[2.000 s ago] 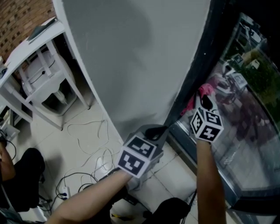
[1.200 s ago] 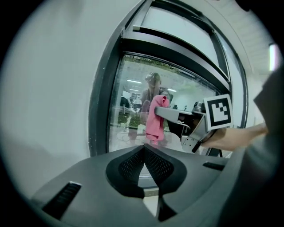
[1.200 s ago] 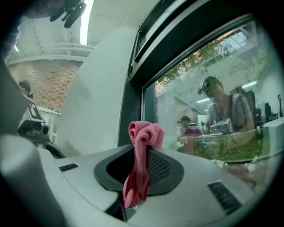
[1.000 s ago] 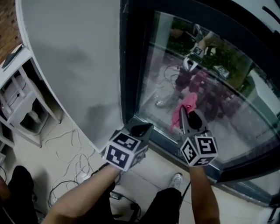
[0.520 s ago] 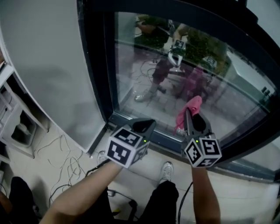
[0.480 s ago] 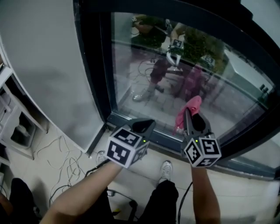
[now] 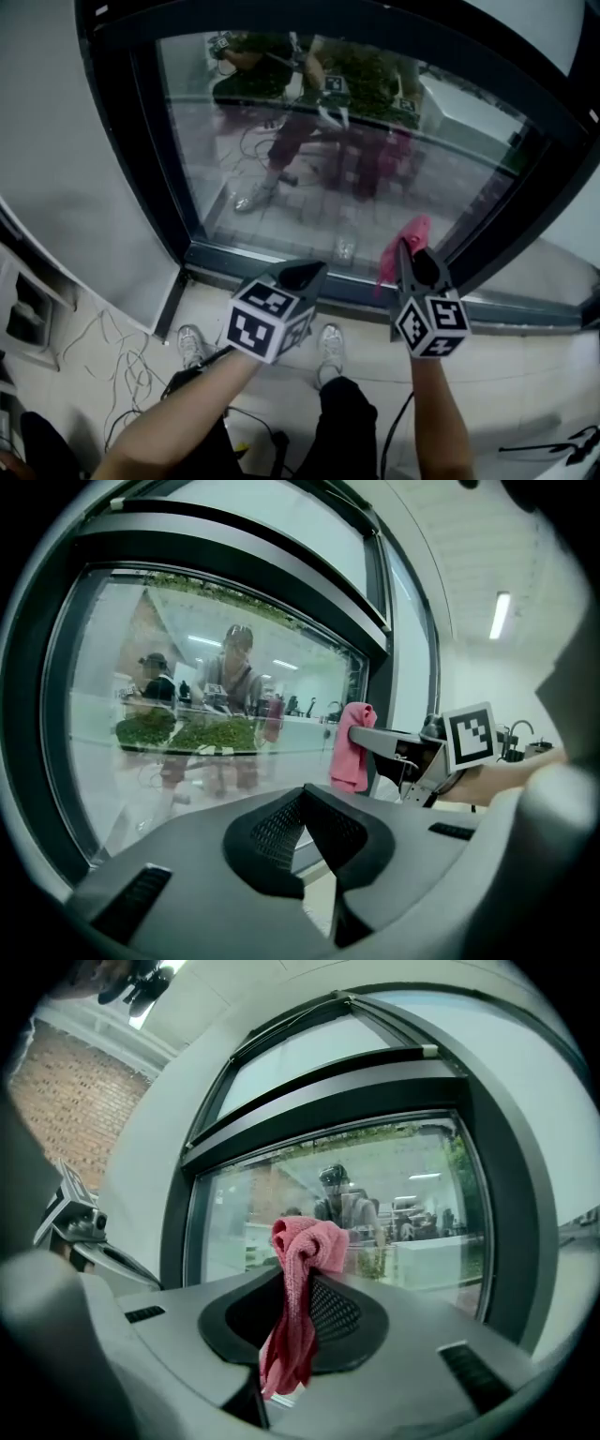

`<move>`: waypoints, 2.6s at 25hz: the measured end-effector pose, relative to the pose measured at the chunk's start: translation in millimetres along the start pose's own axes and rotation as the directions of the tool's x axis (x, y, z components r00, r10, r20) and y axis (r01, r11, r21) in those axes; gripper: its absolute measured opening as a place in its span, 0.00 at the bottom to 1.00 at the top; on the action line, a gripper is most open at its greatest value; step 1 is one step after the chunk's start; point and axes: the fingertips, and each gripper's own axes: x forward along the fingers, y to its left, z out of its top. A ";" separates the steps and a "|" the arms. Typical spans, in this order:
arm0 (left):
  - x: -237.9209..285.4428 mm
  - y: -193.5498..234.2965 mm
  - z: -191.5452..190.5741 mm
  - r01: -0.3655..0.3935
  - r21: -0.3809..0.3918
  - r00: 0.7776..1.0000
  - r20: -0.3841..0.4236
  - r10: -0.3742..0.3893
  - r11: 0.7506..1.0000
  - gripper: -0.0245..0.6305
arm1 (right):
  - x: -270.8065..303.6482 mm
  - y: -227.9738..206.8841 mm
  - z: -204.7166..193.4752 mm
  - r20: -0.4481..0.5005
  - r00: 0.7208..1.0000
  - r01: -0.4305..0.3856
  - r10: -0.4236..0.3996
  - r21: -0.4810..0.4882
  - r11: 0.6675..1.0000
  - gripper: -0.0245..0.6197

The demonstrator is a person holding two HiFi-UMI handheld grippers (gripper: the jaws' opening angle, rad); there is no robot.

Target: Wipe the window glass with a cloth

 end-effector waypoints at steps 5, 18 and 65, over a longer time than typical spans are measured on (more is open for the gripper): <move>31.9 -33.0 -5.1 0.053 0.027 0.999 -0.004 -0.053 0.998 0.05 | -27.1 -53.0 -27.9 -0.034 0.995 0.096 -0.096 0.001 0.995 0.14; 113.2 -61.2 -36.9 0.138 0.005 0.988 -0.070 -0.137 0.990 0.05 | -27.6 -156.2 -85.2 -0.082 0.952 0.294 -0.295 -0.028 0.955 0.14; 157.8 -11.4 -90.7 0.121 -0.086 0.985 -0.110 -0.130 0.989 0.05 | 38.3 -199.5 -178.1 -0.178 0.879 0.442 -0.443 -0.045 0.896 0.14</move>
